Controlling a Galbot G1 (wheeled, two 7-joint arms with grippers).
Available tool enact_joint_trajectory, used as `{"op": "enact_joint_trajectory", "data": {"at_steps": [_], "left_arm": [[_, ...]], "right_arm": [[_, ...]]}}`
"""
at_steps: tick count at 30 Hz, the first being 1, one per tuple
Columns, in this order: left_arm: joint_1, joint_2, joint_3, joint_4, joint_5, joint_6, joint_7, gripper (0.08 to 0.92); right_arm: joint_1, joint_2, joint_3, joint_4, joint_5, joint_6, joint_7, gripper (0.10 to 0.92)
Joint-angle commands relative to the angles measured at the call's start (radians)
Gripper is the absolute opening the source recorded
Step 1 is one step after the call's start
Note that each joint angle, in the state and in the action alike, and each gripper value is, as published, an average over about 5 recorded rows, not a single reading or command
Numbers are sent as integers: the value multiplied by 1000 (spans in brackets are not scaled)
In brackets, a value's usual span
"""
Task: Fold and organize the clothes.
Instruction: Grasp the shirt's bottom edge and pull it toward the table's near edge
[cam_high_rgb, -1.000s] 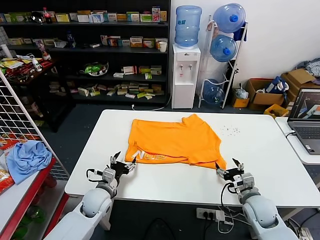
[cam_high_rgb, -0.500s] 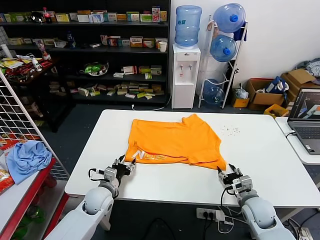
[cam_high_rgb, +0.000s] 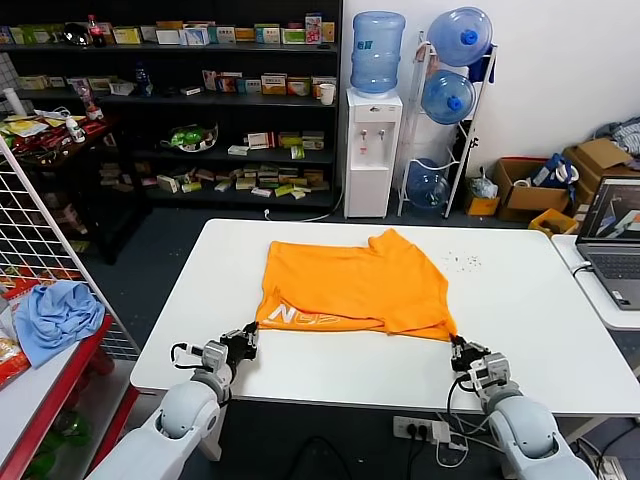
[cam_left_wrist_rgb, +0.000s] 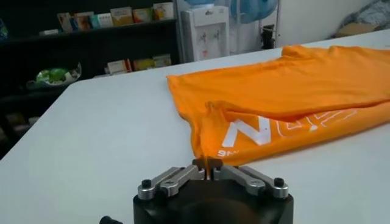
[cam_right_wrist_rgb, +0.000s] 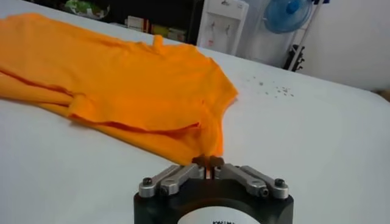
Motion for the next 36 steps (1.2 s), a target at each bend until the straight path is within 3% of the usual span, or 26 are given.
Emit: {"op": "enact_joint_trajectory", "data": {"at_steps": [1,11,23,31,36], "left_arm": [[96,62,-16,-103,-15,4,4,96],[266,140,-65,-268,-18,19,-9,89],[325,148,-94,-376,-24,115,-33,109],[317,155,-123,-436,-74,138,-48,327],[236,145,-128,-406,-75,93,-37,466]], "right_arm": [[-59,-68,28,89,21,-16,4,125],[-222,-136,86,250,79,-88,32,125],[-347,-120,129,361,87,-169,57,131],[-357,-127,140,437,119,-182,92,328],[-297,-144,149,432,157,-73,112,475]]}}
